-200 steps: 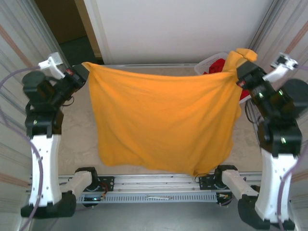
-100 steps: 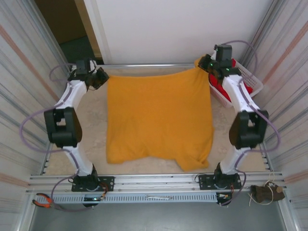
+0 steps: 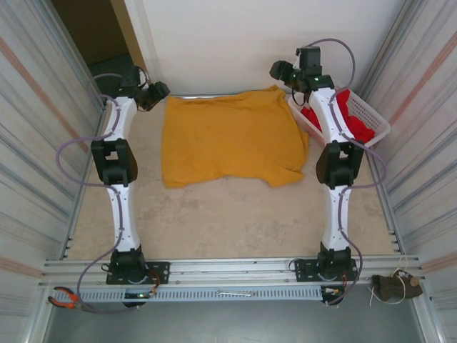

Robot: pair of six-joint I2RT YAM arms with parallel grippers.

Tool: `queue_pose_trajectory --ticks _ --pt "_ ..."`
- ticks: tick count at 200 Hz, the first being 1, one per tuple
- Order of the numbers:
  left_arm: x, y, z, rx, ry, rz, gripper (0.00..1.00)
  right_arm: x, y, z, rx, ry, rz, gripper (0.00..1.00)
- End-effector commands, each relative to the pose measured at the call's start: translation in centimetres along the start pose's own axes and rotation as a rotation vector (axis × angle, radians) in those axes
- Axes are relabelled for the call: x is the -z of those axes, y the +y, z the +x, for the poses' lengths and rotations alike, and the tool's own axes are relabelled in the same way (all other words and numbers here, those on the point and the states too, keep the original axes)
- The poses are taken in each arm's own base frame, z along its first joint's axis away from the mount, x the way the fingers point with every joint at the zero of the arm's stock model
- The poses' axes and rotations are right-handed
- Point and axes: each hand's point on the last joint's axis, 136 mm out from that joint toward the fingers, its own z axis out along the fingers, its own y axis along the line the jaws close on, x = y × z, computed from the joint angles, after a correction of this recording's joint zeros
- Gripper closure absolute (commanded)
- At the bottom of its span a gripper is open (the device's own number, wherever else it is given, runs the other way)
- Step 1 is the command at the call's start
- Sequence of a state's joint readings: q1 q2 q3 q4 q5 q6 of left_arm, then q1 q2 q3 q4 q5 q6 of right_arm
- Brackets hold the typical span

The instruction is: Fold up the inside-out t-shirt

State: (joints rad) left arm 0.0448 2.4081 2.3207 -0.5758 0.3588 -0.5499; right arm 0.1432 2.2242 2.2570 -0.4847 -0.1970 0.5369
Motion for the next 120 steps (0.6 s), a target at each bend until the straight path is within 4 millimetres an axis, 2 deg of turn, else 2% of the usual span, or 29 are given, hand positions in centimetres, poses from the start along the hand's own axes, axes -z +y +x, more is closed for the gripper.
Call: queue_pose_trajectory --ticks 1,7,11,15,21,36,56,72,89,106,120 --pt "5.7 -2.7 0.0 -0.015 -0.028 0.037 0.32 8.4 4.0 -1.2 0.058 -0.098 -0.055 0.28" --pt "7.0 -2.8 0.4 -0.016 -0.039 0.037 0.32 9.7 3.8 -0.3 0.06 -0.1 -0.05 0.28" --pt "7.2 -2.4 1.3 -0.005 -0.025 0.029 0.32 10.1 2.9 1.0 0.056 -0.083 -0.031 0.28" --pt "8.6 -2.8 1.5 -0.007 -0.04 0.033 0.32 10.8 2.2 2.0 0.051 -0.074 -0.013 0.28" --pt "9.5 -2.4 2.6 0.006 -0.038 0.018 0.31 11.6 0.9 3.8 0.041 -0.052 0.021 0.26" --pt "11.0 -0.5 6.7 0.057 0.011 -0.023 0.32 13.5 -2.2 7.9 0.018 -0.011 0.098 0.25" --pt "12.6 1.5 12.5 0.105 0.086 -0.053 0.31 14.8 -7.0 14.9 0.006 0.113 0.215 0.23" --pt "13.3 2.7 17.5 0.117 0.155 -0.072 0.31 15.9 -10.2 18.9 -0.008 0.179 0.301 0.22" --pt "13.6 4.0 22.5 0.108 0.217 -0.116 0.31 16.2 -12.2 21.5 -0.02 0.209 0.335 0.21" --pt "13.7 5.0 26.1 0.085 0.25 -0.159 0.31 15.6 -13.3 23.2 -0.024 0.25 0.357 0.2" --pt "13.2 5.6 28.1 0.085 0.273 -0.178 0.31 14.7 -14.1 24.3 -0.035 0.285 0.38 0.21"
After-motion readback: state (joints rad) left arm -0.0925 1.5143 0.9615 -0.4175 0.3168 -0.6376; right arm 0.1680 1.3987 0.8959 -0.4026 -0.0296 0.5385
